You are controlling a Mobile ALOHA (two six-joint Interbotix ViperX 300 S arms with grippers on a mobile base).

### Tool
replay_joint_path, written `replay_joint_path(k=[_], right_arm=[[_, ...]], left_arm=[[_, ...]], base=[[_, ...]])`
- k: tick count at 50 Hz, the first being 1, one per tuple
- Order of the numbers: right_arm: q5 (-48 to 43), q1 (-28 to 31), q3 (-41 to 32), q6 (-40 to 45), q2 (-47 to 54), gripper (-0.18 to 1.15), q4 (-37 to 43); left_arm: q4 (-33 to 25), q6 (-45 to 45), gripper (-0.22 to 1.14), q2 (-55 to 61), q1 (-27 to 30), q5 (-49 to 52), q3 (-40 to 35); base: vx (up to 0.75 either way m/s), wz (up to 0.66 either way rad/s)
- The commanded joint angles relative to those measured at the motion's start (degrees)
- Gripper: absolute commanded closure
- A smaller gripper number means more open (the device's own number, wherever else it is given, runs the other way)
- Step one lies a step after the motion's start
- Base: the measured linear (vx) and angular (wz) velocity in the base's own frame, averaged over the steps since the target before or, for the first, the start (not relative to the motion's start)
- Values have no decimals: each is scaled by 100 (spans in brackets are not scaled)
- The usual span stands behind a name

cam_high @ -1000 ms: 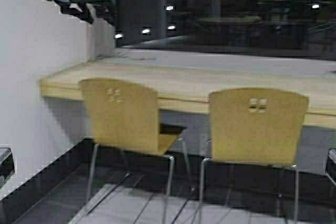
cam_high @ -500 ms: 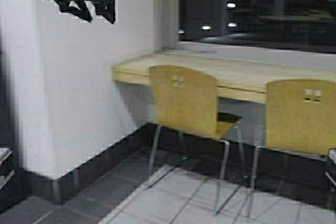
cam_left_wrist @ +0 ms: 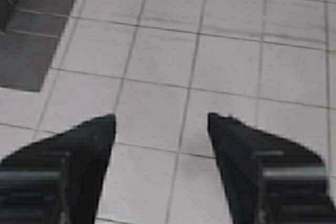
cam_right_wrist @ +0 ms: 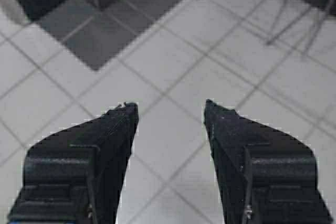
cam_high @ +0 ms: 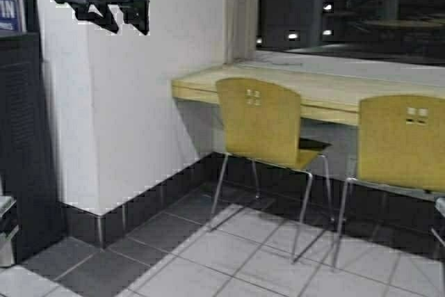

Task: Push the chairs under the table

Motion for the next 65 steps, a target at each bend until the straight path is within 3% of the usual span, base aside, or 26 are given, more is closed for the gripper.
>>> replay_joint_path(k=[1, 65], right_arm=[[-26, -9, -132, 9, -53, 17, -9], [62, -229, -158, 18, 62, 16, -9]], left_arm=[[-9, -53, 2, -44, -18, -18, -114], [18, -35, 2, 202, 0, 62, -132]], base=[[-29, -21], [-14, -25]])
